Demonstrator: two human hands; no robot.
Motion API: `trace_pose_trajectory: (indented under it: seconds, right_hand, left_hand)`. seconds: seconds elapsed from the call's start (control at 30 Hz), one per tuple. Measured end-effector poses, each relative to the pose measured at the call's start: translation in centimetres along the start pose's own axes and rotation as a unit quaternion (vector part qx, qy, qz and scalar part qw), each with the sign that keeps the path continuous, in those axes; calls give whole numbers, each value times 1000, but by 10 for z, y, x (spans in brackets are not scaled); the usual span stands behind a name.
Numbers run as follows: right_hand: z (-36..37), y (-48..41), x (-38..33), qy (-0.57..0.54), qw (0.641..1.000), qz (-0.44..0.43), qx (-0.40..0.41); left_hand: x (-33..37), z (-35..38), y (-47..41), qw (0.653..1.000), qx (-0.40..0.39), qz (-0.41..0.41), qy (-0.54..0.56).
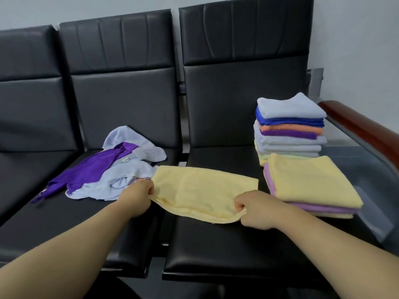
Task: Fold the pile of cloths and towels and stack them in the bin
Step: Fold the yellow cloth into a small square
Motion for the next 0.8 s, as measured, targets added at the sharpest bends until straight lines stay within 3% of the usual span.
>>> trace_pose_trajectory:
  seconds: [0.17, 0.27, 0.33, 0.4, 0.5, 0.63, 0.8]
  right_hand:
    - [4, 12, -5, 13, 1000, -9, -13]
    - [5, 16, -5, 16, 1000, -15, -10]
    - [3, 19, -4, 10, 1000, -11, 8]
    - [-1, 20, -1, 9, 999, 0, 33]
    - [-13, 23, -1, 11, 996, 19, 84]
    - [-36, 27, -5, -38, 987, -6, 156]
    - [-49, 28, 12, -147, 975, 14, 165]
  left_hand:
    - [6, 3, 26, 989, -43, -15, -142]
    - [30, -7, 36, 978, -20, -15, -206]
    - [63, -3, 46, 984, -31, 22, -173]
    - [102, 11, 60, 993, -65, 76, -56]
    - [167, 27, 89, 979, -109, 157, 70]
    - [229, 39, 109, 973, -84, 204, 68]
    - [257, 34, 106, 976, -33, 205, 58]
Point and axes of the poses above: each hand's wrist, its own y-axis away from the middle knuckle, its own z-axis out of the palm, x = y × z, the point moved 10 cm from there along -y, towards the middle knuckle, and after that the axes turned 3 degrees about -z, right-handed, at the moved point
